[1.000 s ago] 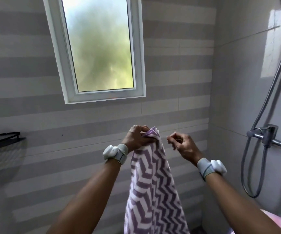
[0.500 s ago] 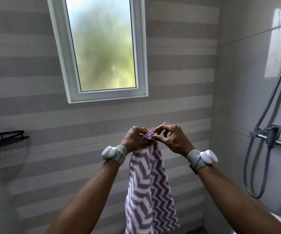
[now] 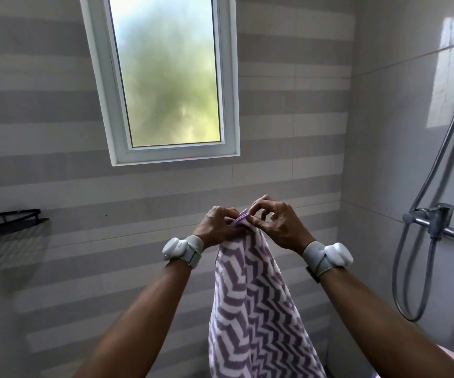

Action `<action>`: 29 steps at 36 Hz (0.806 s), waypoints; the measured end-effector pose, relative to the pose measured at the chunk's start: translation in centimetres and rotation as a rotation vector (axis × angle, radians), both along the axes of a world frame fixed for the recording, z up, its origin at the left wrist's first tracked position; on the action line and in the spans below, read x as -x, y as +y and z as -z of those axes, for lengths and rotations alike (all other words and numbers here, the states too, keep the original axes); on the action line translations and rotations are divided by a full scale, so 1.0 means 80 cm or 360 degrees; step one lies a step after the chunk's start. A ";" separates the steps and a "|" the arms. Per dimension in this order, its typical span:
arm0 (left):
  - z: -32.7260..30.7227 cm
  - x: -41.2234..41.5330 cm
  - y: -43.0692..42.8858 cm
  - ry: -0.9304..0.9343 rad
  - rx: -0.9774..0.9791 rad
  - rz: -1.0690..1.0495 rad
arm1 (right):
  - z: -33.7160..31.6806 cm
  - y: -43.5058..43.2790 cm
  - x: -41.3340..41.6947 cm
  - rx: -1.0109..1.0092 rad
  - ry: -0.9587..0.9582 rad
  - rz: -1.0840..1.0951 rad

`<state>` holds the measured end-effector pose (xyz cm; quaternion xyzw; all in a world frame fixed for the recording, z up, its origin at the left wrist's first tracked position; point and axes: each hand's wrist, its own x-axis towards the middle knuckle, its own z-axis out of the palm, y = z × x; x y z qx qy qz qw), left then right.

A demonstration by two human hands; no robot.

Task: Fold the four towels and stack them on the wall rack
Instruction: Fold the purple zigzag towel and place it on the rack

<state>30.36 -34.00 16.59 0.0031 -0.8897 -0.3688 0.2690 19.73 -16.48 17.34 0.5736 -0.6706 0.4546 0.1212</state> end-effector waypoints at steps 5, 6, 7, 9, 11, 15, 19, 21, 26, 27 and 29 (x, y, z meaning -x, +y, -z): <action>0.001 -0.005 -0.003 -0.0019 -0.0047 0.0007 | 0.003 0.004 0.006 -0.0010 -0.0156 -0.0044; 0.001 -0.006 -0.002 -0.0020 -0.0052 0.0010 | 0.003 0.004 0.007 -0.0010 -0.0178 -0.0036; 0.002 -0.007 -0.001 -0.0018 -0.0059 0.0019 | 0.003 0.003 0.007 -0.0010 -0.0188 -0.0026; 0.004 -0.008 0.001 -0.0024 -0.0084 0.0038 | 0.003 0.003 0.008 -0.0016 -0.0222 -0.0042; 0.005 -0.009 0.001 -0.0054 -0.0120 0.0056 | 0.002 0.003 0.008 -0.0031 -0.0262 -0.0053; 0.007 -0.013 0.000 -0.0110 -0.0127 0.0087 | 0.002 0.004 0.009 -0.0095 -0.0243 -0.0020; 0.003 -0.017 0.000 -0.0148 -0.0092 0.0124 | 0.006 0.002 0.015 -0.0124 -0.0174 0.0052; 0.001 -0.018 0.000 -0.0169 -0.0069 0.0134 | 0.007 0.000 0.015 -0.0126 -0.0175 0.0052; -0.003 -0.018 -0.003 -0.0224 0.0016 0.0128 | 0.007 0.000 0.010 -0.0133 -0.0257 0.0022; -0.003 -0.018 -0.003 -0.0229 0.0041 0.0122 | 0.006 0.001 0.009 -0.0134 -0.0270 0.0017; -0.003 -0.018 -0.003 -0.0230 0.0083 0.0114 | 0.006 0.001 0.008 -0.0144 -0.0295 0.0017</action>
